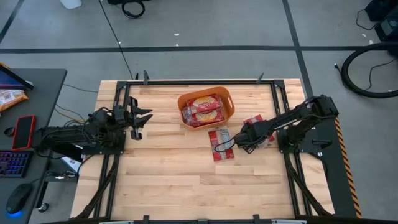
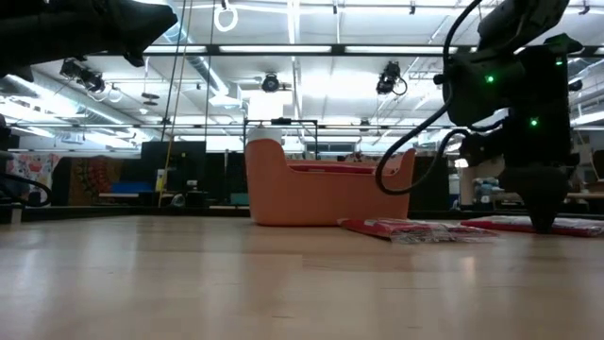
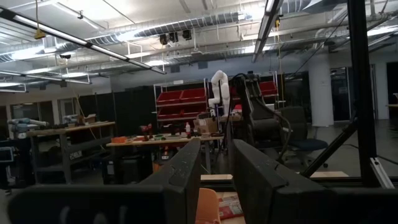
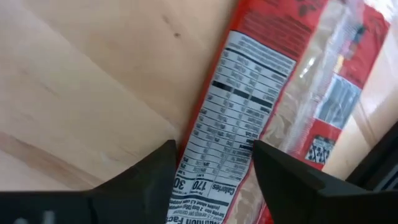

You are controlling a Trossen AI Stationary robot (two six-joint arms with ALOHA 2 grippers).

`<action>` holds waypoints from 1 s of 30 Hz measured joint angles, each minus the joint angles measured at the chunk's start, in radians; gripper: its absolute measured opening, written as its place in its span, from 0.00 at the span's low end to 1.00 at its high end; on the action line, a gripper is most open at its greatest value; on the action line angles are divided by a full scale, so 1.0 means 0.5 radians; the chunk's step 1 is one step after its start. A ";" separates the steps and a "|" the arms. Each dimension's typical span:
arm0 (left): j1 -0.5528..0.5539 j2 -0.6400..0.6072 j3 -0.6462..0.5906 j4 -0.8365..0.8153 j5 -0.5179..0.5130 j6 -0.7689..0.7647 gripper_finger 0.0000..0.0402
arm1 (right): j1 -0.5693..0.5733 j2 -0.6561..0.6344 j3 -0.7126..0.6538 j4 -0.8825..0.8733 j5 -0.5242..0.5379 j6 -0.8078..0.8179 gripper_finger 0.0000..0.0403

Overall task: Sort popcorn bags into baskets
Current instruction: Put the red popcorn bag into the orange bin

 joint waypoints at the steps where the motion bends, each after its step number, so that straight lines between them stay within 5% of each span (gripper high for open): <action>1: 0.000 0.000 0.000 0.000 0.000 0.000 0.23 | 0.005 0.000 -0.005 0.012 0.008 -0.029 0.52; 14: 0.000 0.000 -0.001 0.000 0.001 -0.002 0.23 | 0.016 0.014 0.023 0.059 -0.109 -0.257 0.03; 30: 0.000 0.000 -0.001 0.000 0.001 -0.003 0.23 | 0.067 0.014 0.475 -0.579 0.156 -0.434 0.01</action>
